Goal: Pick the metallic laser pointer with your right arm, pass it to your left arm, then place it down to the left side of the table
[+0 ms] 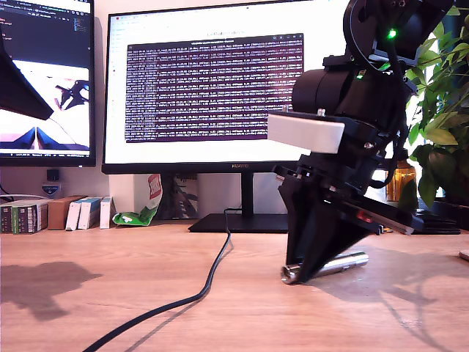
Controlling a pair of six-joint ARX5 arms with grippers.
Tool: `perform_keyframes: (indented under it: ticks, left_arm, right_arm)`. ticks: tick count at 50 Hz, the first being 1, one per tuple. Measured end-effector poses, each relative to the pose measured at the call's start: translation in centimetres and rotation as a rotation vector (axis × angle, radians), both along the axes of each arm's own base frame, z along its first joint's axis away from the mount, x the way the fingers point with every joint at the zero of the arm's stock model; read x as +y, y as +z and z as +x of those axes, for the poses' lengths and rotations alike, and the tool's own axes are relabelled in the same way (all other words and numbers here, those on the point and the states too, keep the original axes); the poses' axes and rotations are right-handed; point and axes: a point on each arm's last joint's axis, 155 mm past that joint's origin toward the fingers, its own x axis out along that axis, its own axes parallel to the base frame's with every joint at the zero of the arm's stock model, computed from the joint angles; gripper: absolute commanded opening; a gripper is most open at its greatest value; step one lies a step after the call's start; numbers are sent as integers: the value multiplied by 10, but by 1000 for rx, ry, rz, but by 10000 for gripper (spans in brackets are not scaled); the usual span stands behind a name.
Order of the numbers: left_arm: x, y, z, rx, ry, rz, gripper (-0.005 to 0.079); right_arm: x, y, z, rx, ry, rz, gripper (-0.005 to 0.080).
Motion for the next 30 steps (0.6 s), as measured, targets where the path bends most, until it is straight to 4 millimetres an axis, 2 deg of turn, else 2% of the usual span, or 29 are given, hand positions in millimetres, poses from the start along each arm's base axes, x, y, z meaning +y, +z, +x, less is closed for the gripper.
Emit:
perform_keyframes:
  ticks: [13, 15, 17, 21, 23, 27, 29, 30]
  left_arm:
    - [-11, 8, -7, -1, -61, -59, -7]
    - [-13, 11, -7, -10, -69, -67, 25]
    - [-15, 14, -6, -26, -80, -78, 95]
    - [-18, 25, -2, -62, -87, -108, 284]
    - [-21, 31, 0, -90, -99, -121, 338]
    - [-25, 44, 4, -152, -123, -143, 364]
    - [-27, 49, 4, -175, -139, -156, 364]
    - [-29, 51, 4, -186, -147, -160, 364]
  right_arm:
    - [14, 8, 17, -64, -26, 53, -11]
    - [20, 11, 19, -55, -72, 72, -11]
    - [26, 17, 22, -58, -93, 89, -11]
    - [48, 37, 32, -46, -184, 160, -11]
    - [60, 51, 38, -27, -246, 207, -11]
    - [82, 86, 52, -12, -339, 298, -11]
    - [91, 103, 56, -37, -324, 333, -11]
    - [96, 114, 57, 29, -418, 376, -11]
